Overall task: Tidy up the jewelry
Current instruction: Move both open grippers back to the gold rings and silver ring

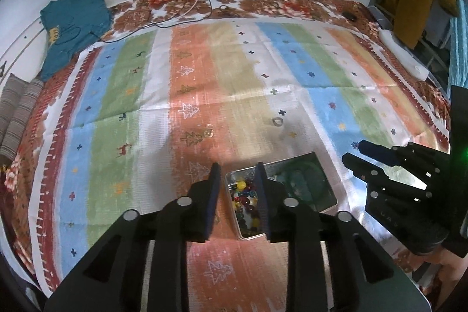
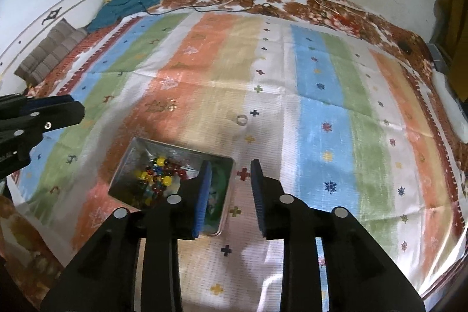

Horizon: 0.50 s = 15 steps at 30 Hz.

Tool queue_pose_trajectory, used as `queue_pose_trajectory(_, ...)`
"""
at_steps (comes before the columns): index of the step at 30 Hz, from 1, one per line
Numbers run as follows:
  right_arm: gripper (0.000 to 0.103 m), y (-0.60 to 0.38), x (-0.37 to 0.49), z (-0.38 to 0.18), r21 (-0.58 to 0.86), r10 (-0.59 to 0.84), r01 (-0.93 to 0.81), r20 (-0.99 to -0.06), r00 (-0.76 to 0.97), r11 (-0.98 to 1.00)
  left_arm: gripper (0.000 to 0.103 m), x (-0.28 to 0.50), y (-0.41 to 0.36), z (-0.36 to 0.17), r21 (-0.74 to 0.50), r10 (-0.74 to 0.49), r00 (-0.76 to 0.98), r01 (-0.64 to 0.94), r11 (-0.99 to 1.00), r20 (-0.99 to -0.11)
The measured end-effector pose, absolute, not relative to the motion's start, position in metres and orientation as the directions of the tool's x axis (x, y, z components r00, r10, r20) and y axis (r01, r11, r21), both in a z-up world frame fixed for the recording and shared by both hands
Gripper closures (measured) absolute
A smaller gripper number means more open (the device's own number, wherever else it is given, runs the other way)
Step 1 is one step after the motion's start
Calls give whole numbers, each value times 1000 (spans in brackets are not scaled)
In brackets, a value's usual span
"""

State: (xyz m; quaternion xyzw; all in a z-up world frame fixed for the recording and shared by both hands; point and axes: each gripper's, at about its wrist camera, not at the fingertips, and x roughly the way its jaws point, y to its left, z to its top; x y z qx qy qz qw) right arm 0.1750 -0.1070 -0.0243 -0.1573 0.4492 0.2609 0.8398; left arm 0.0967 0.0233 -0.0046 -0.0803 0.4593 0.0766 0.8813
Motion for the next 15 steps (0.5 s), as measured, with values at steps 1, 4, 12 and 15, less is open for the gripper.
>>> queue_pose_trajectory(1, 66, -107, 176, -25, -33, 292, -577, -838, 460, 816, 73, 97, 24, -5, -70, 63, 565, -210, 975, -823)
queue_pose_trajectory(4, 64, -105, 181, -28, -39, 280, -574, -845, 456, 818, 68, 99, 26, -6, -65, 69, 560, -217, 974, -826)
queue_pose_trajectory(12, 54, -100, 192, -32, -41, 265, -571, -857, 442, 820, 49, 107, 37, -13, -66, 82, 540, -250, 966, -838)
queue_pose_trajectory(15, 51, -99, 200, -34, -17, 272, -562, -862, 427, 827, 45, 111, 41, -16, -65, 87, 532, -260, 964, -842)
